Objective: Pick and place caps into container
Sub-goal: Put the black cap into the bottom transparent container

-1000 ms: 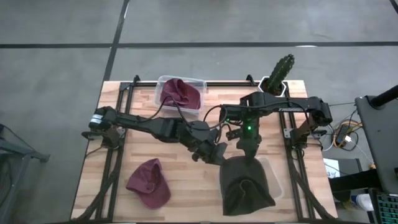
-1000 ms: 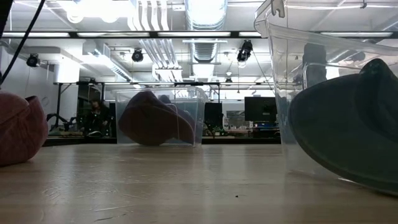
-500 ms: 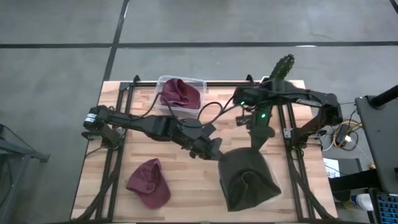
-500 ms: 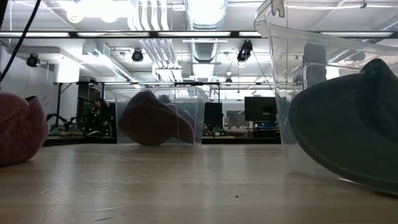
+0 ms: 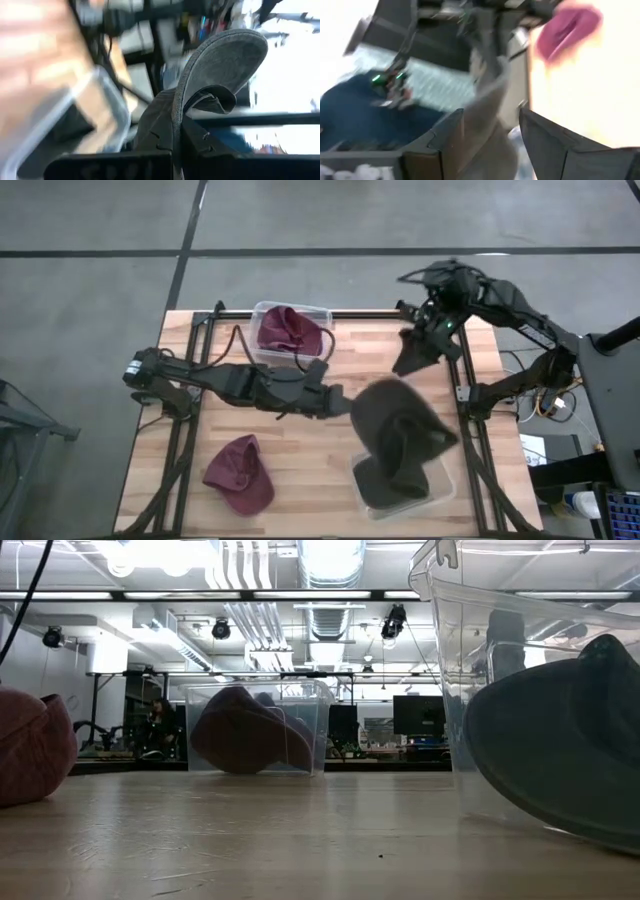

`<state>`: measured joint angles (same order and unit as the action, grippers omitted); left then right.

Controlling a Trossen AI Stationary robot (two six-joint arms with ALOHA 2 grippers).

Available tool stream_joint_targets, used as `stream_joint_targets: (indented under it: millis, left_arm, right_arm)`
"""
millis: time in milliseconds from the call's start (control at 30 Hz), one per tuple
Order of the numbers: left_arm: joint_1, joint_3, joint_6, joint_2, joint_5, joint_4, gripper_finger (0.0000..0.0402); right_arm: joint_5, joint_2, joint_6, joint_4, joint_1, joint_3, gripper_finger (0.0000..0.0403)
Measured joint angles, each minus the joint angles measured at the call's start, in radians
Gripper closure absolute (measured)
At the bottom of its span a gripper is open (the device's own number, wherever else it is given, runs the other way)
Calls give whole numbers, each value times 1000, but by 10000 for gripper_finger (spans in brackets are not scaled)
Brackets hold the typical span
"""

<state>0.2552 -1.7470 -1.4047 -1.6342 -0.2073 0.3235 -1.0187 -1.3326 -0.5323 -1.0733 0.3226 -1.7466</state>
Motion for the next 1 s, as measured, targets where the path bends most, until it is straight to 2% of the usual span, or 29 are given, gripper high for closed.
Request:
stream_joint_targets:
  millis: [200,567,733,867,1000]
  left_arm:
    - [12,0,117,55,-199,-73,397]
    - [21,0,305,149,-459,-79,397]
    - [28,0,331,155,-572,-77,397]
    - [19,0,338,143,-607,-80,397]
    - [17,1,354,127,-615,-71,397]
  right_arm:
    - [120,80,7,143,82,1,216]
    - [413,218,31,630,153,0,216]
    - [450,236,67,661,158,0,216]
    - [444,212,91,659,158,0,216]
    - [394,171,112,600,156,1,216]
